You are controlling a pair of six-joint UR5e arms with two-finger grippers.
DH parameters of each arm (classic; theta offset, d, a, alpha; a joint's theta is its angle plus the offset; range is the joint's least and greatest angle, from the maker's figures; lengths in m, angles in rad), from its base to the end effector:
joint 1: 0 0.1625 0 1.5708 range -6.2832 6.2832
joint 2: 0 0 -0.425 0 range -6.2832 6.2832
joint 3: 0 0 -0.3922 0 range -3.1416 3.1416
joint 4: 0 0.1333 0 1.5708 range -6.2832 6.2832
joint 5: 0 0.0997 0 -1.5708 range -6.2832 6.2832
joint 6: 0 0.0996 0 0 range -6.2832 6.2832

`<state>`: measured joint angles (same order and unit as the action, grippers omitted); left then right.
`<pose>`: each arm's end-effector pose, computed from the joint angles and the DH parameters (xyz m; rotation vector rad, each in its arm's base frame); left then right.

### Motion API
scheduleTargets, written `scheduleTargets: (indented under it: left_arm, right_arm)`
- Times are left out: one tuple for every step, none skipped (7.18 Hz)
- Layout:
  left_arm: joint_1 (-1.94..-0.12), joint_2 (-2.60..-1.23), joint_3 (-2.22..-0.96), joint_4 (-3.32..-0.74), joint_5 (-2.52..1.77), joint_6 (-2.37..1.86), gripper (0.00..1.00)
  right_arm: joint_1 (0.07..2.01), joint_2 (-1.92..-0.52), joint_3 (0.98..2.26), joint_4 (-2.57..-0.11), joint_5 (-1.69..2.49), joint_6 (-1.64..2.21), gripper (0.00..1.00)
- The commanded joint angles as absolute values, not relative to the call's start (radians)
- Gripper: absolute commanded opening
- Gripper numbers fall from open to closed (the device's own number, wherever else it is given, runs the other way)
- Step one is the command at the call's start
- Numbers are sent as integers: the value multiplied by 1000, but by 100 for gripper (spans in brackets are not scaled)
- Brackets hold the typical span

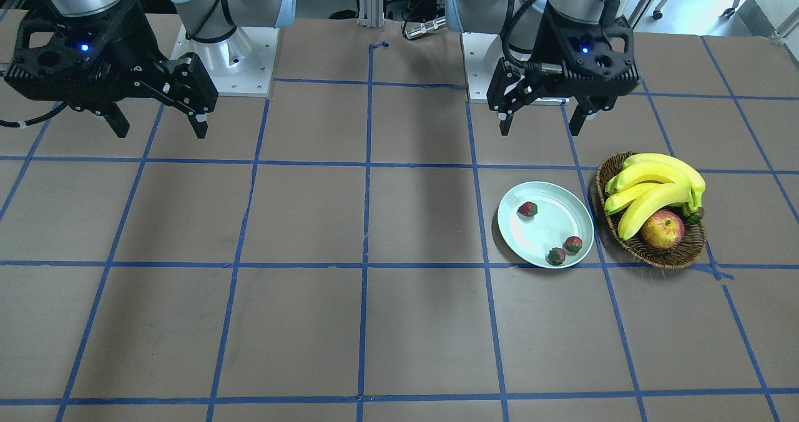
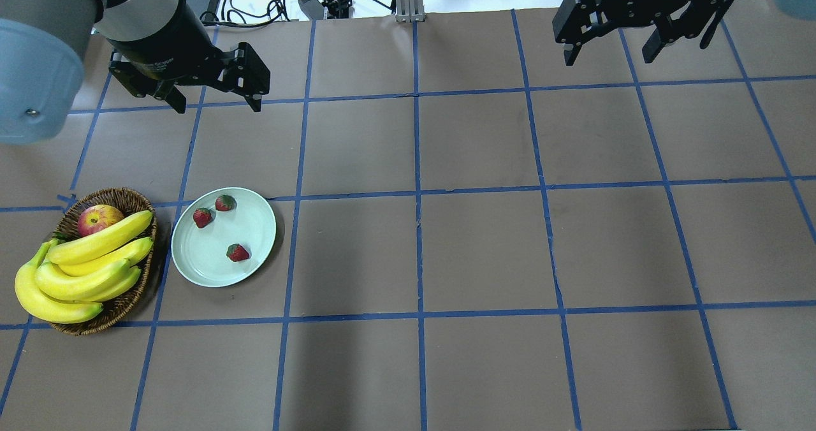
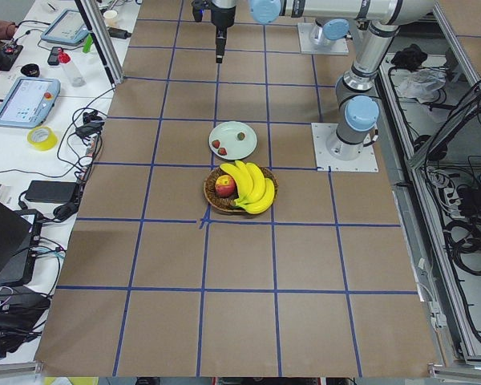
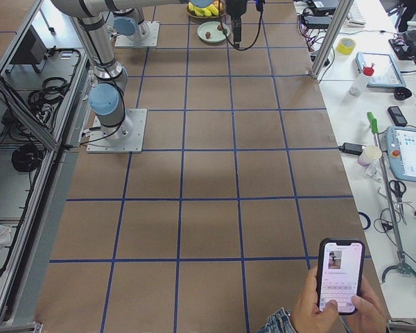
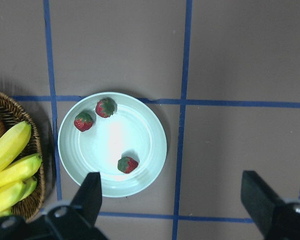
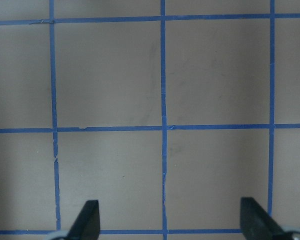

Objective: Collect all strawberries into plate

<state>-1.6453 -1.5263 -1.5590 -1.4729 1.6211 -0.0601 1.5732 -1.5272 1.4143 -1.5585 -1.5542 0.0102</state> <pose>-0.1641 -0.4756 0.5262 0.0163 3.0923 -0.2436 0.1362 -0.5171 0.5422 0.0109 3.1204 -0.1569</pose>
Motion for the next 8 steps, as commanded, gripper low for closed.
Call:
scheduleTargets:
  left_arm:
    - [-1668,-1517,-1537,-1474,1620,-86,100]
    - [-1667,-1517,-1511,-1473,1615,-100,100]
    - [-1669,-1520,-1509,-1474,1612,-101,100]
    - [-1664,-1519,-1514,-1480,1615,-98,100]
    - [-1660,-1517,-1511,-1480,1612,-97,100]
    - [-1660,-1513,-1512,-1483,1615,-89,100]
    - [-1660,-1508,-1514,-1483,1615,-89,100]
    - [-1661,-1502,-1514,-1486,1615,-89,100]
  right_arm:
    - [1572,-1526,1416,-1555,-1548,12,100]
    - [1572,-1526,1414,-1555,-1549,12,100]
    - [1572,-1526,1414,-1555,-1549,12,100]
    - [1572,-1526,1414,-1555,-1548,12,100]
    - [1572,-1526,1414,-1555,-1549,12,100]
    - [1572,-1526,1414,-1555,-1554,11,100]
    - [1572,-1526,1414,-1555,-1554,12,100]
    - [1572,-1528,1414,-1555,-1555,11,100]
